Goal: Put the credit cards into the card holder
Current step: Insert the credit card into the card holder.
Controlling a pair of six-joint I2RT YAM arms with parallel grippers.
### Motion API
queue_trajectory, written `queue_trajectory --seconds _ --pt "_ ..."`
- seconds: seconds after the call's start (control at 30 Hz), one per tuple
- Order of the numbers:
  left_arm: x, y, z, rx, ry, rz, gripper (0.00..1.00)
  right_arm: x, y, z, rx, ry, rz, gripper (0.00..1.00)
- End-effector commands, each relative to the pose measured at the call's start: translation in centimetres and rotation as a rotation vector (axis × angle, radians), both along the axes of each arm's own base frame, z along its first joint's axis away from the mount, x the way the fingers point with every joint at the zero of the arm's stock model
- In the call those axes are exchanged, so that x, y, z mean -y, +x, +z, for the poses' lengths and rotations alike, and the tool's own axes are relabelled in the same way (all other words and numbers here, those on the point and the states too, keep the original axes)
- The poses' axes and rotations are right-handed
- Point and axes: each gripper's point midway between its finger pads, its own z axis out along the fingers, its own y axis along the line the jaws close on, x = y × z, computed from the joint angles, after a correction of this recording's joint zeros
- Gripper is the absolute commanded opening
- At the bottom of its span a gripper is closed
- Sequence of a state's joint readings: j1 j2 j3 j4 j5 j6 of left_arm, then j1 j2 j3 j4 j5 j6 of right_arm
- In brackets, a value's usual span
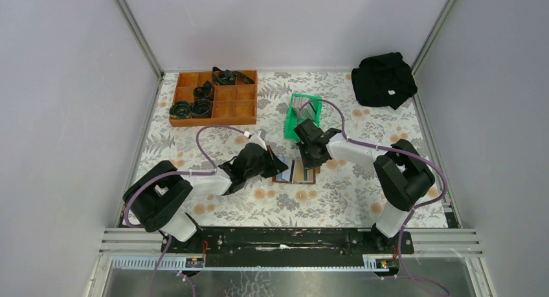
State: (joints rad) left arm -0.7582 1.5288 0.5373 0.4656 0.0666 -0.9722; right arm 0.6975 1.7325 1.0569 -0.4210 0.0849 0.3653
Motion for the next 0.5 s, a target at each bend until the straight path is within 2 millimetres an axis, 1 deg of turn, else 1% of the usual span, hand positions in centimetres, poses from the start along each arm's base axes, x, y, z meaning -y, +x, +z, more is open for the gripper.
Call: queue_trajectory --seconds 0.0,0.47 --pt "-0.11 0.97 0.25 0.04 -0.012 0.022 0.0 0.26 -0.08 -0.05 -0.008 -0.002 -0.009 0.1" --pt "0.0 1.31 -0.45 0.023 0.006 0.022 0.0 0.21 0.0 0.01 -0.008 -0.002 -0.005 0.1"
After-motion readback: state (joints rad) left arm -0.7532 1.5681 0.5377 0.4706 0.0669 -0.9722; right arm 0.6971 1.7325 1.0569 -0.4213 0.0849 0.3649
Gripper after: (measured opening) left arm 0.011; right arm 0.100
